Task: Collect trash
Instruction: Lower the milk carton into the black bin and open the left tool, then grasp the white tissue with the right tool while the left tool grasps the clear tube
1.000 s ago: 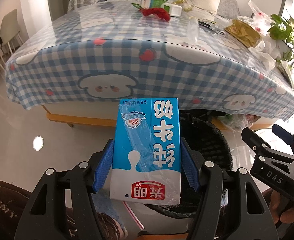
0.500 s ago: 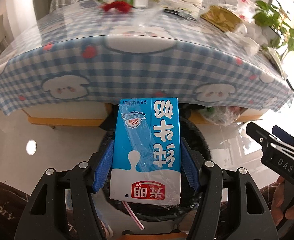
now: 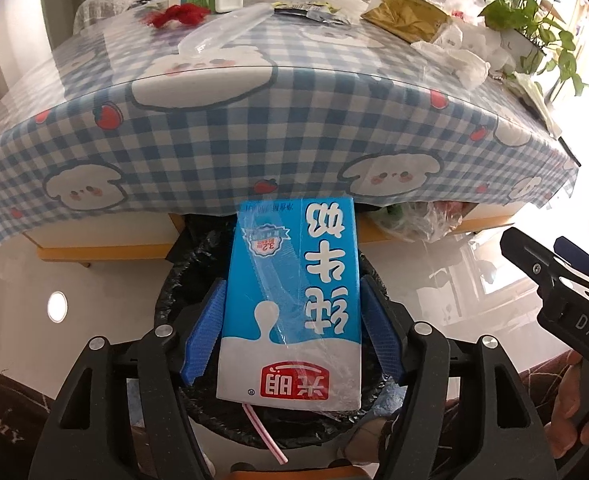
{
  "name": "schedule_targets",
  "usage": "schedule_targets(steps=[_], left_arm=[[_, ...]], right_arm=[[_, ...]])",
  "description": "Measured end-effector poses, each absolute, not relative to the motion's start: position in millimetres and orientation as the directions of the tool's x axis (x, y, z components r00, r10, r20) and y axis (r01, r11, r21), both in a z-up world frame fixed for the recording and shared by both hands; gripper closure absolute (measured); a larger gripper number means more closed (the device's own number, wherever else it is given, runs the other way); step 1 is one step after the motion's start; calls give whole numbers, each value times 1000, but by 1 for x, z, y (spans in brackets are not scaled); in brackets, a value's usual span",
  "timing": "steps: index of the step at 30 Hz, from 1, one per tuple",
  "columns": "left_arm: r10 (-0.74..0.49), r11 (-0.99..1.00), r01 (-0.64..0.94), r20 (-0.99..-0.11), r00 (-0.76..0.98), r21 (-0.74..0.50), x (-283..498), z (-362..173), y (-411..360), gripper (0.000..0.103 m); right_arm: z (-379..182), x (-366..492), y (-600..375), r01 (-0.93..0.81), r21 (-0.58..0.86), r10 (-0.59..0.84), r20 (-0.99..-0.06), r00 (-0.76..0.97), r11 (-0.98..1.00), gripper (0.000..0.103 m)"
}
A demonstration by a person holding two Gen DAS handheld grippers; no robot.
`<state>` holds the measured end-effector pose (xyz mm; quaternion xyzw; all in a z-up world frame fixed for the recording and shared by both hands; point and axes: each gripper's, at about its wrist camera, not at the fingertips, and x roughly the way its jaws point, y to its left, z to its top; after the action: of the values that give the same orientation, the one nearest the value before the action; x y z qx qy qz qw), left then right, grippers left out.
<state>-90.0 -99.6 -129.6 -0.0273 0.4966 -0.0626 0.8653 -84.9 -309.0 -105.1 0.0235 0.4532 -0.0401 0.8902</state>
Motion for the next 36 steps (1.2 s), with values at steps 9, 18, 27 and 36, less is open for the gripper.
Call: schedule_targets(steps=[9, 18, 27, 36], left_arm=[[-108, 994, 67, -845, 524, -85, -92, -122, -92, 11], [-104, 995, 49, -831, 546, -91, -95, -109, -75, 6], [-125, 992, 61, -817, 563, -109, -94, -89, -64, 6], [-138, 990, 73, -800, 584, -118, -84, -69, -64, 6]], right_arm=[[-103, -86, -305, 79, 7, -41, -805, 592, 997, 8], [-94, -86, -301, 66, 15, -28, -790, 612, 998, 8], [-75, -85, -299, 36, 32, 0, -753, 658, 999, 8], [-50, -76, -308, 37, 42, 4, -703, 711, 998, 8]])
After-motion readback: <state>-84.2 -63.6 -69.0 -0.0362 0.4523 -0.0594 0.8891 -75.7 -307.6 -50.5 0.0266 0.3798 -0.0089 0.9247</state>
